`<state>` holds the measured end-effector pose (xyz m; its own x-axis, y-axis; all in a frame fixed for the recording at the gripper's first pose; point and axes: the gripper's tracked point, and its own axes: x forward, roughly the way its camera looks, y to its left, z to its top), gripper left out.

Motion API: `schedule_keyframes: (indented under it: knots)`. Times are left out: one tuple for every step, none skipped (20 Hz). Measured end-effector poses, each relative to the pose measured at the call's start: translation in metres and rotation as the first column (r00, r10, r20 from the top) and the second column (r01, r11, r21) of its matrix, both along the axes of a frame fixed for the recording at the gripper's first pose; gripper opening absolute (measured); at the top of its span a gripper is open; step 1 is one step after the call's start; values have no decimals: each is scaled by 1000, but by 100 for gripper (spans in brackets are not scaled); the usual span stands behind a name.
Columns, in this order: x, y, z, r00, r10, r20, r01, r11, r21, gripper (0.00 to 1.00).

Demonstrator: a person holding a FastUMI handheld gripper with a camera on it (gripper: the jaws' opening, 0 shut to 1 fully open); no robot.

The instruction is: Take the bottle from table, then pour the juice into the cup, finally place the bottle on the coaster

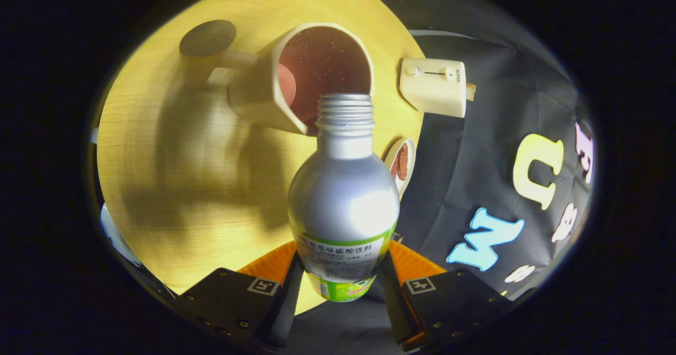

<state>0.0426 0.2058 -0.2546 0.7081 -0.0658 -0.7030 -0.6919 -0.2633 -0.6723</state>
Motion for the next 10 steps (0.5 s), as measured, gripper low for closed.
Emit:
schedule_keyframes:
  knots:
    - [0, -1, 1, 1000, 9, 4, -9, 1000, -13, 72]
    - [1, -2, 3, 1000, 13, 9, -13, 1000, -27, 72]
    - [2, -4, 3, 1000, 18, 9, -18, 999, -40, 72]
    - [3, -4, 5, 1000, 24, 12, -23, 998, -52, 71]
    - [4, -4, 7, 1000, 27, 14, -27, 998, -59, 71]
    - [5, -4, 8, 999, 30, 14, -29, 997, -65, 72]
    - [4, -4, 7, 999, 34, 15, -32, 997, -71, 72]
    - [6, -5, 9, 999, 37, 14, -36, 996, -76, 72]
    - [5, -4, 8, 999, 40, 14, -38, 996, -82, 72]
    - [7, -3, 10, 999, 45, 15, -43, 995, -85, 72]
